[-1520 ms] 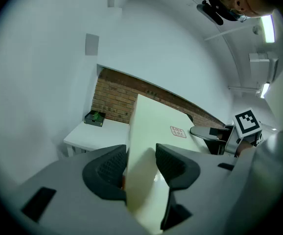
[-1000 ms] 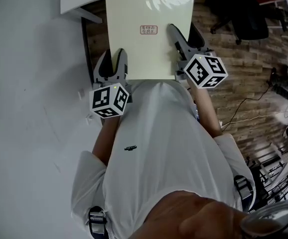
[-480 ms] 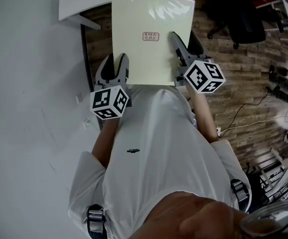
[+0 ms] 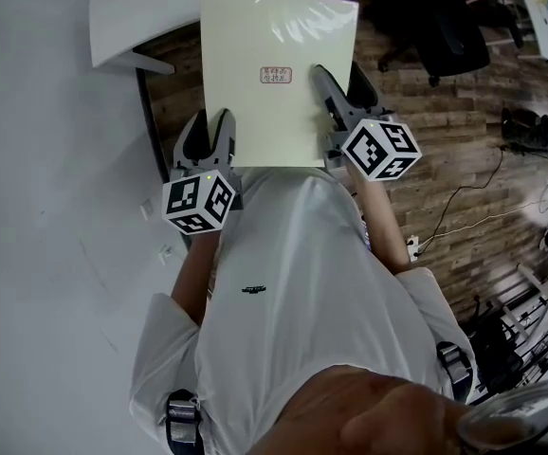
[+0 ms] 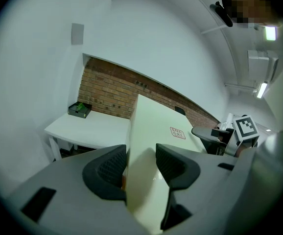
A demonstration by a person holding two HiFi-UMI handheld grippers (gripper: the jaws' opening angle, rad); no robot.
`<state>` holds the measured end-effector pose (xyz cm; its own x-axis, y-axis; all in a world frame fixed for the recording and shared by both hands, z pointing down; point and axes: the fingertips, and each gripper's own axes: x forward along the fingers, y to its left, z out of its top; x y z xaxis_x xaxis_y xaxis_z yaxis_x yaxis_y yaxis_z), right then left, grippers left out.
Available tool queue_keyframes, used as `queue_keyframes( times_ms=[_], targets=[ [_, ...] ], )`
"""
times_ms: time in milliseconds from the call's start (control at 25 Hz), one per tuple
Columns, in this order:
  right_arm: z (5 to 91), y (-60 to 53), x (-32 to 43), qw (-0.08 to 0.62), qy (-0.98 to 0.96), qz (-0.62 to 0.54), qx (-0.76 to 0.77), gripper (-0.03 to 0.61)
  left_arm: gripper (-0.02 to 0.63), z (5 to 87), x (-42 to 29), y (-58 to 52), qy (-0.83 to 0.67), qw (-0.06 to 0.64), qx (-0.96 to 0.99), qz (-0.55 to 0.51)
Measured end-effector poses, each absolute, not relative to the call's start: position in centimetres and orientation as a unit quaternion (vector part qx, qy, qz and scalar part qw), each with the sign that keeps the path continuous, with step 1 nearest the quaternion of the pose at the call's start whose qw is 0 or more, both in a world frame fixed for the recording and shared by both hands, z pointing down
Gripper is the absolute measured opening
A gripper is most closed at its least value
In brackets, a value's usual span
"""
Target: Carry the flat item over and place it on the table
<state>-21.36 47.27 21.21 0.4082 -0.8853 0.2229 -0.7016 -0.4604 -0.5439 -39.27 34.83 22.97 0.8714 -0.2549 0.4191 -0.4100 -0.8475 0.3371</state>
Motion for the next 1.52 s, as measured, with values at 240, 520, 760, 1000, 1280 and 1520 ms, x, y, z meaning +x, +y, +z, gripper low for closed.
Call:
queue_keyframes(
  times_ms=[240, 520, 760, 1000, 1280, 1520],
  targets=[
    [21.6, 44.2, -16.3, 0.18, 0.478, -0.252, -0.822, 0.301, 0.199, 23.7, -34.1, 31.6, -0.169, 0.222, 0.942, 0.185],
    [21.5, 36.4, -10.7, 0.165, 0.487, -0.261, -0.817, 0.301, 0.199, 23.8, -28.9, 24.4, -0.18, 0.241, 0.936, 0.185],
    [21.4, 29.0, -5.4, 0.158, 0.496, -0.272, -0.81, 0.299, 0.199, 23.8, -23.8, 17.5, -0.191, 0.251, 0.931, 0.186],
    [21.2, 22.3, -1.3, 0.151, 0.506, -0.269, -0.805, 0.299, 0.198, 23.6, -20.0, 11.2, -0.196, 0.259, 0.93, 0.175],
    [21.5, 16.8, 2.4, 0.151, 0.511, -0.27, -0.802, 0.299, 0.195, 23.8, -16.5, 5.9, -0.195, 0.265, 0.929, 0.171],
    [22.1, 14.1, 6.0, 0.153, 0.513, -0.28, -0.797, 0.299, 0.195, 24.1, -13.1, 3.5, -0.204, 0.266, 0.926, 0.175]
  ],
)
